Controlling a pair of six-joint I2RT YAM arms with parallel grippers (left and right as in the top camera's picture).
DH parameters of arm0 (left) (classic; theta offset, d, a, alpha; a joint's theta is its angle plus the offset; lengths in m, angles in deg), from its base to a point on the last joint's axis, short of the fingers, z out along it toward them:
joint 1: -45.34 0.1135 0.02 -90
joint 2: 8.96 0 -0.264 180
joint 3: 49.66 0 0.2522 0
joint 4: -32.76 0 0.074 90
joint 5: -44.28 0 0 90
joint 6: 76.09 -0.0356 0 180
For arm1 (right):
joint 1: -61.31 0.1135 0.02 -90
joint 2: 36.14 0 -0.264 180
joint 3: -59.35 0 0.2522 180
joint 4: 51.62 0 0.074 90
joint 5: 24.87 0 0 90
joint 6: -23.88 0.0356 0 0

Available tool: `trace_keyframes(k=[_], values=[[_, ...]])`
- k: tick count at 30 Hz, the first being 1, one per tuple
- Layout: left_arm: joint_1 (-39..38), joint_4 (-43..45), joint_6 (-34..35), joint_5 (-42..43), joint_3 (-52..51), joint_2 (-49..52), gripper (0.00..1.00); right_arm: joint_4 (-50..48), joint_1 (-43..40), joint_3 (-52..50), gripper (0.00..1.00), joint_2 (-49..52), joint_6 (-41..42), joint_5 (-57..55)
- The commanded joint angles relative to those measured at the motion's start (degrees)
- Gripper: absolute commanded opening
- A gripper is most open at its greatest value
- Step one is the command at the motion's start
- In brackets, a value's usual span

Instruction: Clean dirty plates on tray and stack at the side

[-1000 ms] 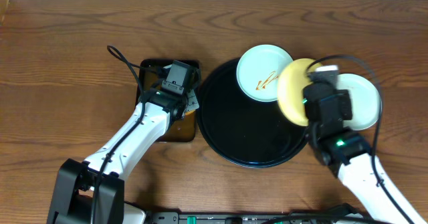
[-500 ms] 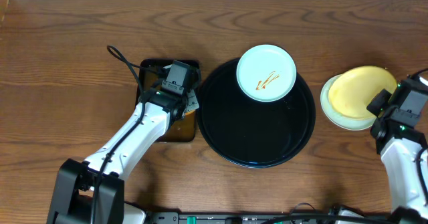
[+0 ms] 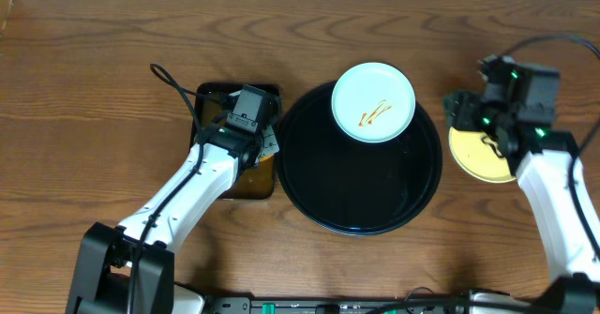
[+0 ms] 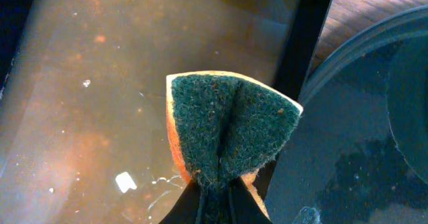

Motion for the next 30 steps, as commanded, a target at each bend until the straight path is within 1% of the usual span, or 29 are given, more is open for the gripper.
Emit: trace_keyframes(k=[1, 7, 11, 12, 13, 14, 16, 17, 18, 19, 20, 23, 25, 28, 30], values=[[0.26, -0.15, -0.76, -0.92, -0.44, -0.13, 0.08, 2.71, 4.50, 3.41, 0.67, 7.85, -3.02, 6.56], [0.26, -0.15, -0.76, -0.92, -0.44, -0.15, 0.08, 2.16, 8.74, 3.41, 0.63, 17.79, -1.73, 4.57], [0.26, -0.15, -0.76, -0.92, -0.44, -0.15, 0.08, -3.02, 9.79, 3.41, 0.58, 23.85, 2.64, 3.45], [0.24, -0.15, -0.76, -0.92, -0.44, -0.15, 0.08, -4.24, 9.79, 3.41, 0.55, 24.81, 3.74, 3.43], [0.26, -0.17, -0.76, -0.92, -0.44, -0.13, 0.08, -5.03, 9.79, 3.41, 0.49, 25.49, 4.20, 3.41], [0.26, -0.17, -0.76, -0.92, -0.44, -0.13, 0.08, -5.51, 9.79, 3.41, 0.45, 25.97, 4.81, 3.39], [0.26, -0.17, -0.76, -0.87, -0.44, -0.15, 0.08, -6.01, 9.81, 3.41, 0.44, 27.23, 5.22, 3.39], [0.26, -0.17, -0.76, -0.85, -0.44, -0.13, 0.08, -5.92, 9.79, 3.41, 0.41, 27.74, 5.27, 3.41], [0.26, -0.17, -0.76, -0.72, -0.44, -0.15, 0.08, -5.68, 9.81, 3.41, 0.33, 28.50, 6.08, 3.43], [0.24, -0.20, -0.76, -0.70, -0.44, -0.15, 0.08, -4.98, 9.81, 3.39, 0.22, 28.81, 6.08, 3.48], [0.24, -0.26, -0.76, -0.70, -0.44, -0.15, 0.08, -4.26, 9.81, 3.41, 0.17, 28.83, 6.05, 3.48], [0.24, -0.37, -0.76, -0.72, -0.44, -0.15, 0.08, -2.38, 9.81, 3.41, 0.06, 28.70, 6.03, 3.48], [0.26, -0.37, -0.76, -0.70, -0.44, -0.13, 0.08, -0.66, 9.81, 3.41, 0.02, 28.68, 6.03, 3.48], [0.24, -0.31, -1.29, 0.70, -0.44, -0.15, 0.08, 3.54, 9.88, 3.41, 0.01, 27.98, 6.01, 3.48], [0.07, 1.11, -3.93, 6.45, -0.44, -0.13, 0.08, 6.91, 10.47, 3.41, 0.01, 27.02, 6.01, 3.45]])
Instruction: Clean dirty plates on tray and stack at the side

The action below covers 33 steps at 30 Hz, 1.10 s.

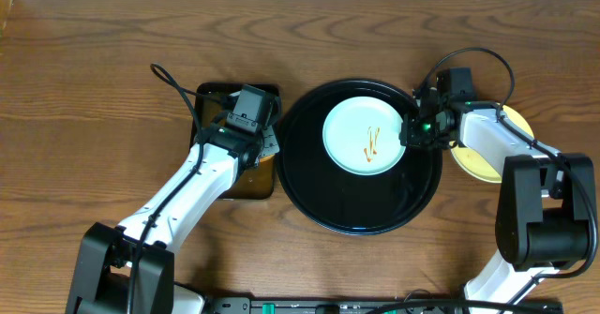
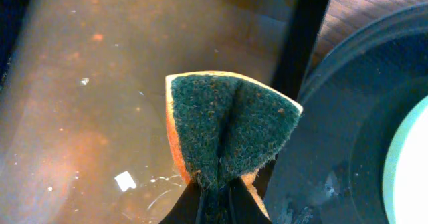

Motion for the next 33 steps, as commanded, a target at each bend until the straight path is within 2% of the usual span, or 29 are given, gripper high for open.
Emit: trace_keyframes(k=[1, 4, 11, 17, 22, 27, 29, 33], values=[[-0.26, 2.51, -5.01, 9.03, -0.44, -0.13, 0.08, 4.04, 1.42, -0.98, 0.01, 0.00, 0.11, -1.33], [-2.80, 7.50, -9.11, 16.17, -0.44, -0.13, 0.08, 7.17, 4.26, -1.01, 0.01, -0.09, -0.35, -1.42], [-11.85, 12.90, -9.79, 16.70, -0.44, 2.43, 0.08, 10.01, 10.75, -1.01, 0.01, -0.09, -0.28, -1.49], [-19.47, 17.05, -1.57, 17.33, -0.44, 8.22, 0.08, 9.79, 12.04, -1.01, 0.01, -0.09, 1.25, -2.84], [-23.80, 18.95, 1.57, 18.69, -0.44, 13.38, 0.08, 10.21, 12.09, -1.01, 0.01, -0.09, 1.25, -2.82], [-25.03, 21.07, 1.68, 18.47, -0.44, 15.74, 0.08, 10.25, 12.13, -1.01, 0.01, -0.09, 1.25, -2.84], [-25.00, 21.44, 1.66, 16.00, -0.44, 16.98, 0.08, 10.32, 12.15, -1.01, 0.01, -0.09, 1.25, -2.82], [-24.85, 21.84, 1.62, 3.80, -0.44, 20.15, 0.08, 10.71, 12.20, -1.01, 0.01, -0.09, 1.22, -2.80]])
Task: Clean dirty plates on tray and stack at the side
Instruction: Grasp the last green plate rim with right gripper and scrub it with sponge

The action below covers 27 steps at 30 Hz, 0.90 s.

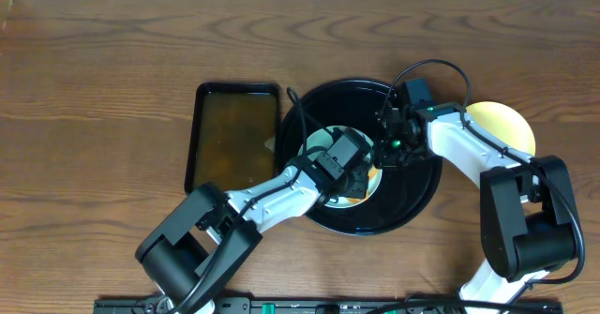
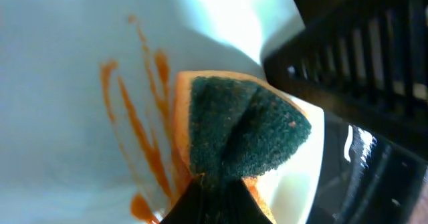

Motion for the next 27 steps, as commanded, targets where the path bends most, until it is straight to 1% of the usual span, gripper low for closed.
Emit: trace_keyframes(k=[1, 3, 6, 7, 9, 11, 12, 14, 16, 19, 23, 24, 27], values=[[0.74, 0.92, 0.66, -13.70, -0.37, 5.16, 0.08, 1.27, 1.11, -1.16, 0.01, 1.03, 0.61, -2.01], [2.45, 2.89, 0.70, -14.19, -0.37, 6.80, 0.08, 1.53, 1.40, -1.16, 0.01, 1.03, 0.57, -2.03], [5.33, 2.95, 0.68, -14.19, -0.35, 7.13, 0.08, 1.49, 1.79, -1.16, 0.01, 1.03, 0.37, -2.05], [6.36, 2.47, 0.68, -14.16, -0.35, 7.13, 0.08, 1.49, 1.95, -1.16, 0.01, 1.03, 0.37, -2.08], [8.74, -1.14, 0.72, -11.58, -0.35, 7.02, 0.08, 1.49, 2.01, -1.16, 0.01, 1.03, 0.37, -2.32], [10.25, -5.46, 1.44, -4.11, -0.35, 6.91, 0.07, 1.46, 2.01, -1.16, 0.01, 1.03, 0.39, -3.78], [10.64, -6.86, 2.80, 1.22, -0.35, 6.91, 0.07, 1.49, 1.99, -1.16, 0.01, 1.03, 0.42, -4.24], [10.71, -7.82, 5.57, 9.25, -0.35, 6.91, 0.08, 1.31, 1.99, -1.16, 0.01, 1.03, 0.39, -4.72], [10.05, -8.33, 6.29, 12.87, -0.35, 6.84, 0.07, 1.11, 2.01, -1.16, 0.01, 1.03, 0.42, -4.81], [10.05, -9.22, 5.31, 10.82, -0.35, 5.38, 0.07, 1.22, 2.01, -1.16, 0.01, 1.03, 0.42, -4.81], [10.43, -9.29, -2.27, 1.66, -0.35, -3.30, 0.07, 1.27, 1.99, -1.16, 0.01, 1.03, 0.42, -4.83], [10.27, -9.29, -2.60, 0.09, -0.35, -5.22, 0.07, 1.29, 1.99, -1.16, 0.01, 1.03, 0.42, -4.83], [9.88, -9.51, -1.11, -0.02, -0.37, -7.26, 0.07, 1.31, 2.01, -1.16, 0.01, 1.03, 0.42, -4.81]])
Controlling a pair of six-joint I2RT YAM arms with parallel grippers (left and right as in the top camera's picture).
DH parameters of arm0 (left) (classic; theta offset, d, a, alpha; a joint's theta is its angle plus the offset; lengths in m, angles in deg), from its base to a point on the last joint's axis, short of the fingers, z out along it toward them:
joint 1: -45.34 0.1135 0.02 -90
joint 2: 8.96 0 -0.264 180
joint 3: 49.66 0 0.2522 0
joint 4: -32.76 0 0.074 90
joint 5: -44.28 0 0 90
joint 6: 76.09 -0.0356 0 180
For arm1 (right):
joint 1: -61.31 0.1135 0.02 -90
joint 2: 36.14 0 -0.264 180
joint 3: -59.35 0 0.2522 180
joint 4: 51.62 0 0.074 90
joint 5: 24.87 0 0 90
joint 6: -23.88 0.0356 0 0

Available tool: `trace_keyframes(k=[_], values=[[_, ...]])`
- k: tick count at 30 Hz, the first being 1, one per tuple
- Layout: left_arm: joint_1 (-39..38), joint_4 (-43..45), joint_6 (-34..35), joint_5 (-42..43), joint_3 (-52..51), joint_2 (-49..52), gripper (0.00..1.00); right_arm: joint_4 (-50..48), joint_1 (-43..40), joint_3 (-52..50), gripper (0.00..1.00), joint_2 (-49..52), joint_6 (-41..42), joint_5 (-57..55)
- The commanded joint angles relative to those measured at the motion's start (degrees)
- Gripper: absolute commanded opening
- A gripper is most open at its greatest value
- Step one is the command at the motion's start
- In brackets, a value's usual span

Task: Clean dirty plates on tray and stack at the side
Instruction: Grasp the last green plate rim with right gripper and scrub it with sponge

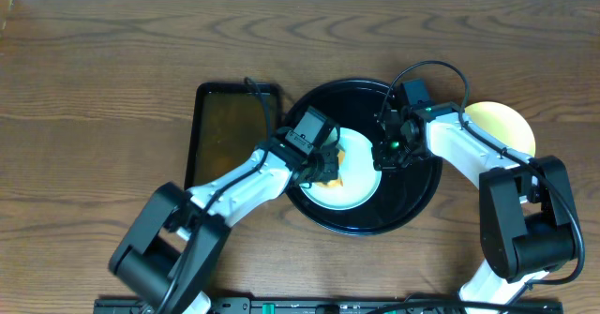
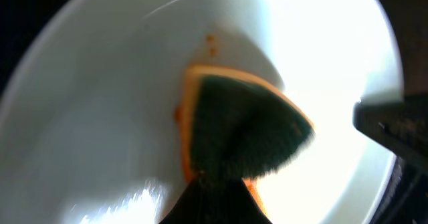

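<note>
A white plate (image 1: 352, 178) lies inside the round black tray (image 1: 412, 197). My left gripper (image 1: 330, 159) is shut on an orange sponge with a green scrub face (image 2: 237, 127), pressed on the plate (image 2: 100, 117); an orange smear (image 2: 210, 43) shows just above the sponge. My right gripper (image 1: 384, 155) is at the plate's right rim, and whether its jaws grip the rim cannot be told. A yellow plate (image 1: 506, 127) lies on the table right of the tray.
A black rectangular tray of brownish water (image 1: 220, 131) sits left of the round tray. A cable (image 1: 436, 67) loops above the right arm. The wooden table (image 1: 94, 89) extends on all sides.
My left gripper and sponge moved from the plate's lower middle to its upper left part. The long orange streaks are mostly gone. The right gripper has stayed at the rim.
My left gripper held the sponge over the water tray while the right arm was beside the yellow plate. Then the right gripper was at the white plate, now nearer the tray's middle. The left gripper then had the sponge on the streaks, and now the plate is mostly white.
</note>
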Motion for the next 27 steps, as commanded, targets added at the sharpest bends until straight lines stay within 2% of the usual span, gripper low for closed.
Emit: trace_keyframes(k=[1, 13, 15, 20, 27], values=[[-0.87, -0.42, 0.66, -3.17, -0.39, -2.10, 0.07, 0.46, 1.46, -1.25, 0.01, 1.14, 0.20, -4.31], [-10.01, 5.33, 1.29, -3.32, -0.42, 4.87, 0.07, 0.48, 1.46, -1.25, 0.01, 1.14, 0.20, -4.31], [-9.94, 4.98, 1.31, -5.90, -0.42, 6.16, 0.07, 0.61, 1.46, -1.25, 0.01, 1.14, 0.20, -4.31], [-7.08, 4.59, 0.72, -13.84, -0.42, 6.54, 0.07, 0.76, 1.46, -1.25, 0.01, 1.14, 0.20, -4.28], [3.17, -2.36, 0.70, -14.62, -0.42, 6.32, 0.07, 0.90, 1.46, -1.25, 0.01, 1.14, 0.20, -4.31]])
